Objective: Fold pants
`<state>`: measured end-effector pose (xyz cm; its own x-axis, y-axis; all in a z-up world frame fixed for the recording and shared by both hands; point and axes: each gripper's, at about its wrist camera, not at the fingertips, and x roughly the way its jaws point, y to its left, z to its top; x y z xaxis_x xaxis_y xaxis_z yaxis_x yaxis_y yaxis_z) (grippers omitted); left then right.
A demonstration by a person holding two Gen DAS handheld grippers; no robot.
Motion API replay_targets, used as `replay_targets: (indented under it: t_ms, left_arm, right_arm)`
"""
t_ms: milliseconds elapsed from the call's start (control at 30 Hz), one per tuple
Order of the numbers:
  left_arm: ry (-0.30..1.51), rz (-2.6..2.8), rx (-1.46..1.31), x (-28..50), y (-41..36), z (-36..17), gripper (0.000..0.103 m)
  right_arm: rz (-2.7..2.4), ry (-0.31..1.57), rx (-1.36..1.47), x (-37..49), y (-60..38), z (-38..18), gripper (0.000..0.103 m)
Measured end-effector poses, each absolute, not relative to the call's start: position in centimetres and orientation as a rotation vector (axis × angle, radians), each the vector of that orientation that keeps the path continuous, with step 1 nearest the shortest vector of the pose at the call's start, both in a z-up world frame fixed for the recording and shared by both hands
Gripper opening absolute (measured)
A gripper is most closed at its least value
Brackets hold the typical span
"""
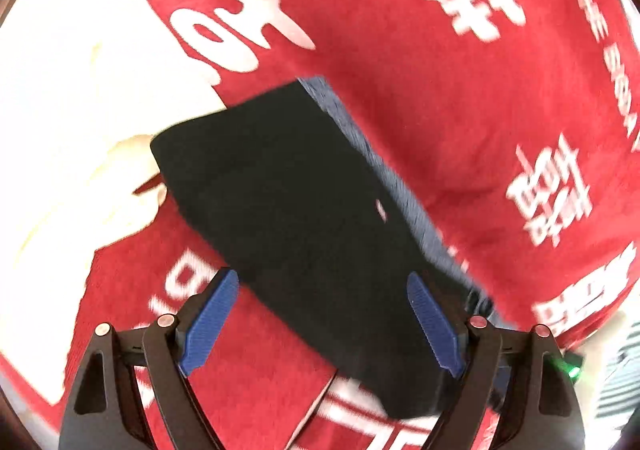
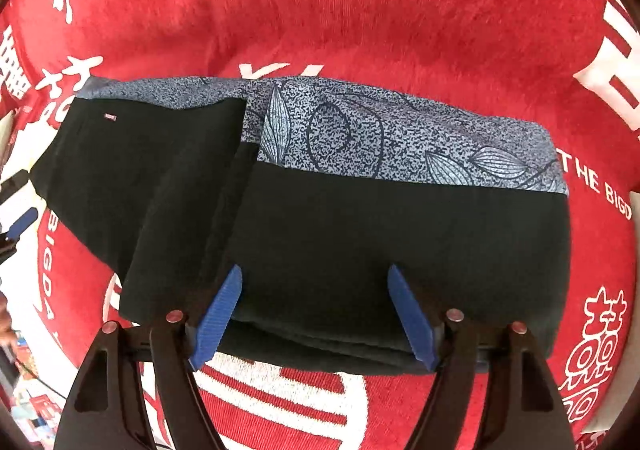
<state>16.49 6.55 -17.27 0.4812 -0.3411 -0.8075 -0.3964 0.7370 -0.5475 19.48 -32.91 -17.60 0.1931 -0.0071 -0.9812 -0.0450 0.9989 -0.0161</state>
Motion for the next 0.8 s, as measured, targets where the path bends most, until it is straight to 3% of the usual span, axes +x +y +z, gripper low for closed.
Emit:
replay_targets:
  t_ms: [333,800]
  left_arm:
    - [1.029,-0.004,-1.031,16.2,10.1,-21.3,0.087]
    - [0.968,0.037,-1.025,19.9,9.5,-21.6,0.087]
  right_arm:
    - [0.015,1.376,-0.066,19.4,-32.4,-17.9,0.079]
    - [0.026,1.378,-0.073,19.7,-32.3,-18.2,0.079]
